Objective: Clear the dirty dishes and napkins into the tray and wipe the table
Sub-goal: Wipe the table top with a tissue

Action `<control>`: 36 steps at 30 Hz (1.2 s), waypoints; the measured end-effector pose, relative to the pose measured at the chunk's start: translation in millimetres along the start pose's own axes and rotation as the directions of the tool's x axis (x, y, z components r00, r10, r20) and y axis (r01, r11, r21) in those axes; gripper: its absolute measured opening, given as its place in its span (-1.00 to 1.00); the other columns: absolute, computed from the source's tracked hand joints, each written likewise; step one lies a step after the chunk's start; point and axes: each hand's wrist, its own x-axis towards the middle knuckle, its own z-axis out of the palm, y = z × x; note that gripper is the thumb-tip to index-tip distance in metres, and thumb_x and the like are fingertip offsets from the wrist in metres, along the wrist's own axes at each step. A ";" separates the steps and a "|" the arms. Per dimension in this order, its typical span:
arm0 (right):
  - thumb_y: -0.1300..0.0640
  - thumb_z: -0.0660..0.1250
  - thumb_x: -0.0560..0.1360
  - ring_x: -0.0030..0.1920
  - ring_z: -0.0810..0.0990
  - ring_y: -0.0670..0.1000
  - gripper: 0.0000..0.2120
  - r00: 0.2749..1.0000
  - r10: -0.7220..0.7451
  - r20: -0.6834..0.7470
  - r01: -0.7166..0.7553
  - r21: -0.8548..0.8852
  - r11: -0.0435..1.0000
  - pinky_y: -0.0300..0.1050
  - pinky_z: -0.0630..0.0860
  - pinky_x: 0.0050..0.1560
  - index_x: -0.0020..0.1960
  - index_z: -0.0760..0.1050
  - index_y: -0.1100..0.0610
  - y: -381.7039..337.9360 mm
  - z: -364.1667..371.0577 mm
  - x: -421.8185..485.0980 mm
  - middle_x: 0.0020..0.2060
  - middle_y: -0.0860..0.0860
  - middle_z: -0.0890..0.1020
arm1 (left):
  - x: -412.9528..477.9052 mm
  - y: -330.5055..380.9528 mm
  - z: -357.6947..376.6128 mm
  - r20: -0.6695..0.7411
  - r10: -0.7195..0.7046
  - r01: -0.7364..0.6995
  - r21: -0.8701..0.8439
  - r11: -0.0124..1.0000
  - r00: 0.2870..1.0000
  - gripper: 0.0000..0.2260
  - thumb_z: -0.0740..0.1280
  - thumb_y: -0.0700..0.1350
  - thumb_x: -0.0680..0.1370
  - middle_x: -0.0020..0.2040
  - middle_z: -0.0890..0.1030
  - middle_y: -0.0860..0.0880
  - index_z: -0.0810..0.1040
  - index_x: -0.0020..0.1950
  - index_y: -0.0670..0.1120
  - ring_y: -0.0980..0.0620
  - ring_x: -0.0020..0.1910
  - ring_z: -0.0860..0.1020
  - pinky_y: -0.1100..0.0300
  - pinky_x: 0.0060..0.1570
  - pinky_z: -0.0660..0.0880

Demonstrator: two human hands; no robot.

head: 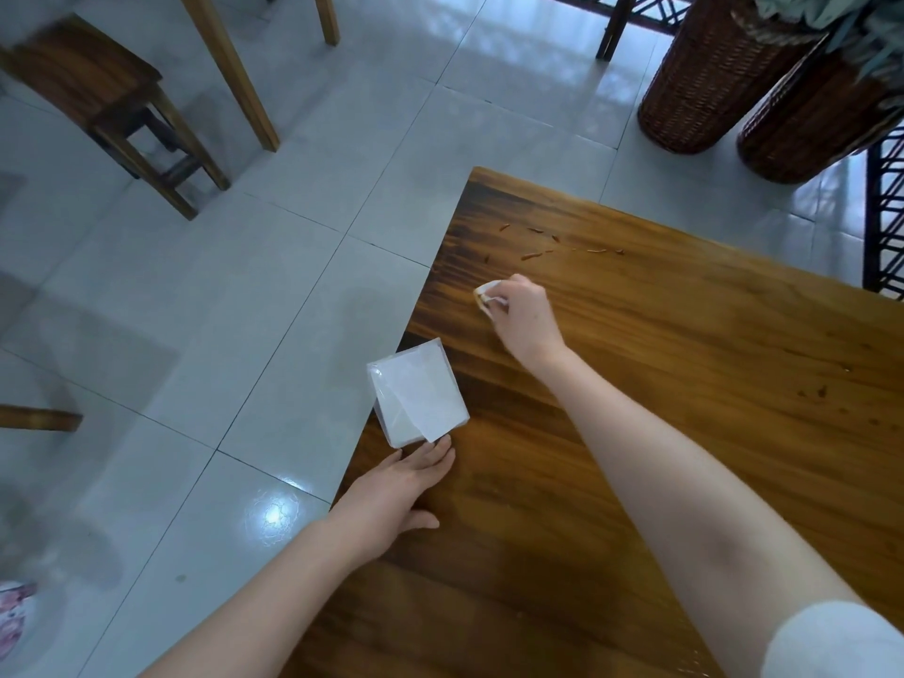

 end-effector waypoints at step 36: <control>0.30 0.31 0.54 -0.19 0.49 -0.06 -0.81 0.998 0.035 -0.055 -0.044 -0.186 0.981 -0.29 0.43 -0.17 0.11 0.62 0.22 70.3 -53.1 -5.4 -0.17 -0.04 0.51 | 112.3 12.0 -152.5 -0.168 -0.063 0.117 0.335 0.935 0.984 -0.55 0.15 -0.26 0.65 0.57 0.13 -0.07 0.19 0.54 -0.10 -0.07 0.53 0.16 0.07 0.46 0.14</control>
